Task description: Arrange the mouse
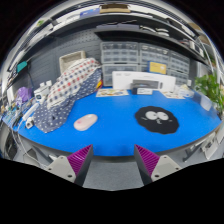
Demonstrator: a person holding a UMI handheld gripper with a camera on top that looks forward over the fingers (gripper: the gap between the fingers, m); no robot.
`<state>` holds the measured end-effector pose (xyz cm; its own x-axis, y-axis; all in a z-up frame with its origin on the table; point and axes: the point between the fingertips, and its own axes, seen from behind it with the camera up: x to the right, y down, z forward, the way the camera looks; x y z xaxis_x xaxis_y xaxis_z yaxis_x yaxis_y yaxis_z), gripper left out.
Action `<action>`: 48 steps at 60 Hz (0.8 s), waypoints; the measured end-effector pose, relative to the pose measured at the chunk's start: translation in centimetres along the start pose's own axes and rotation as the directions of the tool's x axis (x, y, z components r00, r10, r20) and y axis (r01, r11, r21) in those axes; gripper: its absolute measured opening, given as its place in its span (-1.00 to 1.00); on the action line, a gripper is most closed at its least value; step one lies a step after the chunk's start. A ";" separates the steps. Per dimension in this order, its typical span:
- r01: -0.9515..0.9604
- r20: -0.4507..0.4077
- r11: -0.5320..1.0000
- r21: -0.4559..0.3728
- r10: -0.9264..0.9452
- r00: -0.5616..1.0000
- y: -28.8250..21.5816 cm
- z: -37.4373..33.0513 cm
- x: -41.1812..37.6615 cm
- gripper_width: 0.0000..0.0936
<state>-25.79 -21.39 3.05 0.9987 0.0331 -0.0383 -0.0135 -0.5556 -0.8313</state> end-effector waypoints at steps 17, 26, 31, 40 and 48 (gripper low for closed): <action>0.048 0.082 0.998 -0.039 -0.045 0.996 -1.4 7.4 -11.0 0.76; 0.034 0.056 0.998 -0.057 -0.031 0.998 -2.8 11.3 -12.7 0.75; 0.023 0.040 0.998 -0.063 -0.021 0.999 -3.7 13.2 -13.3 0.75; 0.034 -0.014 0.996 -0.078 -0.035 0.999 -5.0 15.9 -13.2 0.66; 0.048 -0.039 0.994 -0.094 -0.052 0.998 -5.8 17.7 -13.2 0.55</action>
<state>-39.76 -3.89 -1.44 0.9992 0.0293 0.0271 0.0395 -0.6288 -0.7766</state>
